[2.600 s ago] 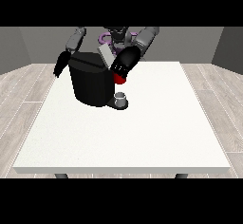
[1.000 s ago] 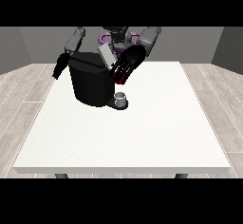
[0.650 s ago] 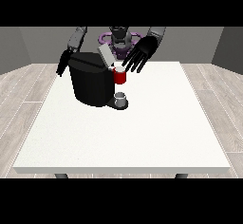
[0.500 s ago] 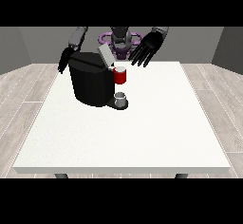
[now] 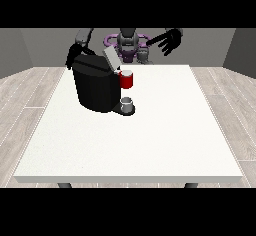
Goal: Insert the coffee pod into the coffee machine and close the lid
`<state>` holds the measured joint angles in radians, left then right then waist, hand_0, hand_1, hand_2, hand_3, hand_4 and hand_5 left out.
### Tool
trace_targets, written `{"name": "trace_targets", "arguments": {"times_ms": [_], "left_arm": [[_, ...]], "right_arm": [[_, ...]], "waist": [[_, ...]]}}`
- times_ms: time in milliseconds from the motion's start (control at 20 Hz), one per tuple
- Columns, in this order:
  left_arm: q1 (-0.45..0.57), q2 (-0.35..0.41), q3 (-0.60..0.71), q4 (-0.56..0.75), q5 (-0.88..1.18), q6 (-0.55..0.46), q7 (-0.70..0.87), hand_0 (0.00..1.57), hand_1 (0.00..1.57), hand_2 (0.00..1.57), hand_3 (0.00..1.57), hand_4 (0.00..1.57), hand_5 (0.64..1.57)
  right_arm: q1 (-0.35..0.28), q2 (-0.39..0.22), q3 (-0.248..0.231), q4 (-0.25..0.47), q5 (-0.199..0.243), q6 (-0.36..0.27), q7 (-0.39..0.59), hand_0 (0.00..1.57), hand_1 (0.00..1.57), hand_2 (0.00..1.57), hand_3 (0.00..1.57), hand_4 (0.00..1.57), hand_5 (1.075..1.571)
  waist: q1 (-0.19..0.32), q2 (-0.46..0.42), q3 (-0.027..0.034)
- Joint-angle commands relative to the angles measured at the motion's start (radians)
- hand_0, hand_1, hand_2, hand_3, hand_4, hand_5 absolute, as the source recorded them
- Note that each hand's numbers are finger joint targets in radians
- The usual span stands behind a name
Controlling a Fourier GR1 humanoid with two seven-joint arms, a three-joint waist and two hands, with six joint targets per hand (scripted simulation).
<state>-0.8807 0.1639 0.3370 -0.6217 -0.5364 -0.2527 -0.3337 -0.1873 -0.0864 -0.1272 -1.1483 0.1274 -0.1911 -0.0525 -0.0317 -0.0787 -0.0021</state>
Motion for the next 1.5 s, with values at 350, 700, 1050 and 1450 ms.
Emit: {"name": "trace_targets", "arguments": {"times_ms": [350,700,1050,1450], "left_arm": [[0.297,-0.148,0.056,0.025,0.128,-0.053,-0.001,0.00,0.00,0.00,0.00,0.44,1.571],[0.370,-0.162,0.044,-0.085,0.185,-0.069,0.066,0.00,0.00,0.00,0.00,0.35,1.571],[0.434,-0.164,-0.116,-0.234,0.289,-0.071,0.051,0.00,0.00,0.00,0.00,0.40,1.571],[0.481,-0.137,-0.113,-0.427,0.338,-0.071,0.140,0.00,0.00,0.00,0.00,0.36,1.571]], "right_arm": [[-0.019,-0.037,0.041,-0.119,-0.078,0.175,0.042,0.00,0.00,0.00,0.00,0.00,1.571],[-0.057,-0.096,0.069,-0.185,-0.041,0.211,0.105,0.00,0.00,0.00,0.00,0.24,1.571],[-0.228,-0.114,-0.052,-0.039,-0.101,0.163,0.159,0.00,0.00,0.00,0.00,0.11,1.571],[-0.286,-0.081,-0.077,0.006,-0.188,0.190,0.166,0.00,0.00,0.00,0.00,0.10,1.571]], "waist": [[0.137,-0.239,0.0020],[0.161,-0.261,0.0023],[0.258,-0.143,0.0025],[0.230,-0.055,0.0024]]}}
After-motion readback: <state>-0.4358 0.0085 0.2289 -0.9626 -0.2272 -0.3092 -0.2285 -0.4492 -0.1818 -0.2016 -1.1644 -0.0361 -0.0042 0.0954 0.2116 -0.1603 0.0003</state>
